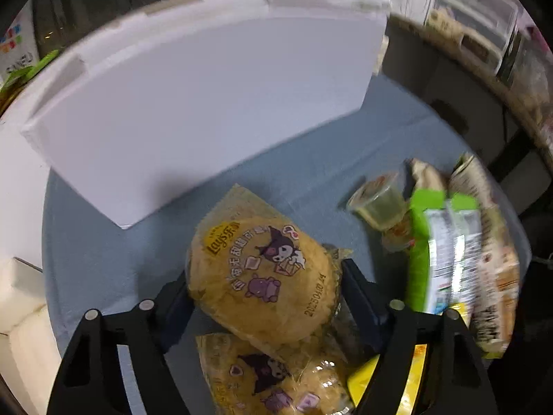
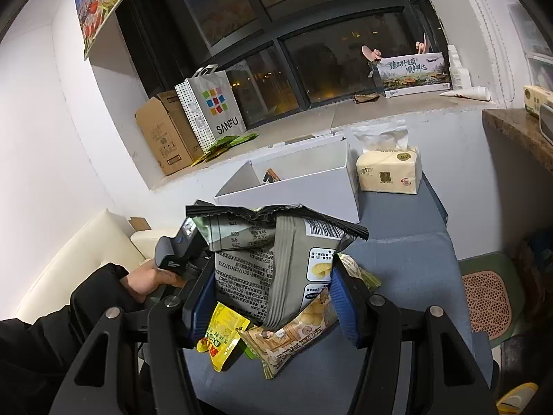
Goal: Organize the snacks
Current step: 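Grasp a yellow cartoon-printed bread pack with the left tool while the right tool holds the silver bag, then drop the silver bag and yellow bread pack into the white box with both tools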
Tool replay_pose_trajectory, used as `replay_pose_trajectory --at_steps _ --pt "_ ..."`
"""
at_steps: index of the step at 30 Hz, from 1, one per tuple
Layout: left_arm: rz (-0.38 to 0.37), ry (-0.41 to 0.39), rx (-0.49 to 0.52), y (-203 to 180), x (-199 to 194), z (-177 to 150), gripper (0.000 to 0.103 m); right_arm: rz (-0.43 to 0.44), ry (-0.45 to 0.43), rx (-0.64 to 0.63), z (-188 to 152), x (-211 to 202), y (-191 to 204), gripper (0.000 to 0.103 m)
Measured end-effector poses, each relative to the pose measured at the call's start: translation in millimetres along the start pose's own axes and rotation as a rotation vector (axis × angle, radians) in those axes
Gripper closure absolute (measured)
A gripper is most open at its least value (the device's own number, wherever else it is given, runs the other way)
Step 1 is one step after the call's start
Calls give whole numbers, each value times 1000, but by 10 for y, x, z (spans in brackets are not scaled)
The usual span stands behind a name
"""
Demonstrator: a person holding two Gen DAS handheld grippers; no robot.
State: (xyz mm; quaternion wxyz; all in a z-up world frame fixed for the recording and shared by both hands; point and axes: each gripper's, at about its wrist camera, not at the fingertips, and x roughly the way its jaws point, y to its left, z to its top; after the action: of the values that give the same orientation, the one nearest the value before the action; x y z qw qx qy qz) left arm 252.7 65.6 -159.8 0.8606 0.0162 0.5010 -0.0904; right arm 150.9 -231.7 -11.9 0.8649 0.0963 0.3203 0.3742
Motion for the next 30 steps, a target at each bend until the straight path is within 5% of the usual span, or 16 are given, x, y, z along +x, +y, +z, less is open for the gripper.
replay_pose_trajectory --at_steps 11,16,25,30 --pt "-14 -405 -131 -30 -1281 -462 22 1 11 -14 49 156 26 39" --pt "-19 -527 -179 56 -1556 -464 22 25 15 -34 273 397 63 39" --pt "12 -585 -114 253 -1541 476 22 -51 23 -30 1265 1233 -80 39" --pt "59 -504 -119 509 -1173 1072 22 -88 75 -6 1691 1842 -202 39"
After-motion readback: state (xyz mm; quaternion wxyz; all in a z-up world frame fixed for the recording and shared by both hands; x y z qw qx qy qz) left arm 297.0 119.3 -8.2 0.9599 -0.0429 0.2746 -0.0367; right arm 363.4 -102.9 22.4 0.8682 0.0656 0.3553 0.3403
